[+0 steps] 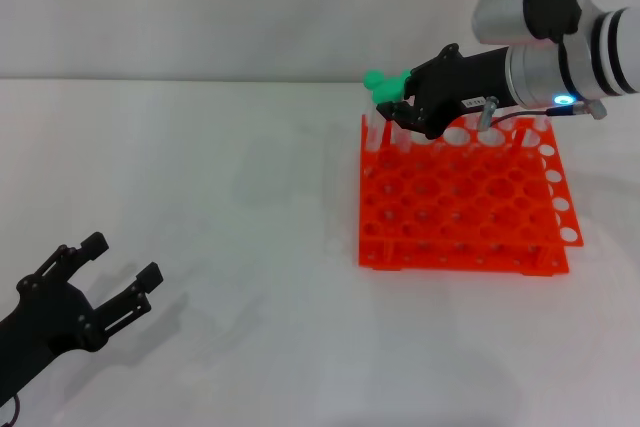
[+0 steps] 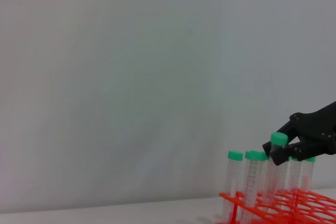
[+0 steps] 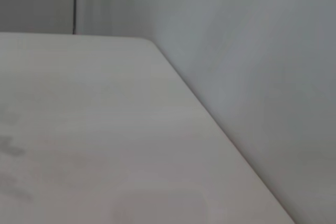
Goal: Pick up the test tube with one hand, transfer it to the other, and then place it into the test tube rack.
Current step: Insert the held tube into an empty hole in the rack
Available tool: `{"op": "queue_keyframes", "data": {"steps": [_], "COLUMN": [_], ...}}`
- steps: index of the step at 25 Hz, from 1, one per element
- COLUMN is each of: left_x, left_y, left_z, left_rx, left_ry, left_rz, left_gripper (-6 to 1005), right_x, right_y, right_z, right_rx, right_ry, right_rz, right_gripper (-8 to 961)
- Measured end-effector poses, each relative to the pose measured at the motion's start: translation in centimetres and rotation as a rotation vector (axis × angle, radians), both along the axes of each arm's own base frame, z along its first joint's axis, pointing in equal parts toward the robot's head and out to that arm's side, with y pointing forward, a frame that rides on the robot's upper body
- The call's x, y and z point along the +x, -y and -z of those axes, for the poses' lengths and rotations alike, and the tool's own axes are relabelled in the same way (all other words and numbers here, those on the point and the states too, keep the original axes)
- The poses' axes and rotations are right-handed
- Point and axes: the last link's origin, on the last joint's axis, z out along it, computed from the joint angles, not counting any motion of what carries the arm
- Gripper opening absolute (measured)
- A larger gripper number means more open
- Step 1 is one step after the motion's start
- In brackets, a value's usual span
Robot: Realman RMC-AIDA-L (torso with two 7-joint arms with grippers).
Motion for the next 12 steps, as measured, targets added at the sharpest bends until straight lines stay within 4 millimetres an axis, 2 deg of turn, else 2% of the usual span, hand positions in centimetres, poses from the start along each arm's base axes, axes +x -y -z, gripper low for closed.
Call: {"op": "queue_keyframes", "data": {"steps": [12], "left_x": [0.17], "left_y": [0.38], "left_z": [0.54], "left_rx": [-0.009], "left_ry": [0.024], "left_rz": [-0.003], "left_gripper": [893], "right_x": [0.3], "right_y": [-0.03], "right_z": [-0.32], "right_rx": [0.015], "right_ry": [-0.008], "right_rz": [0.01], "right_gripper": [210]}}
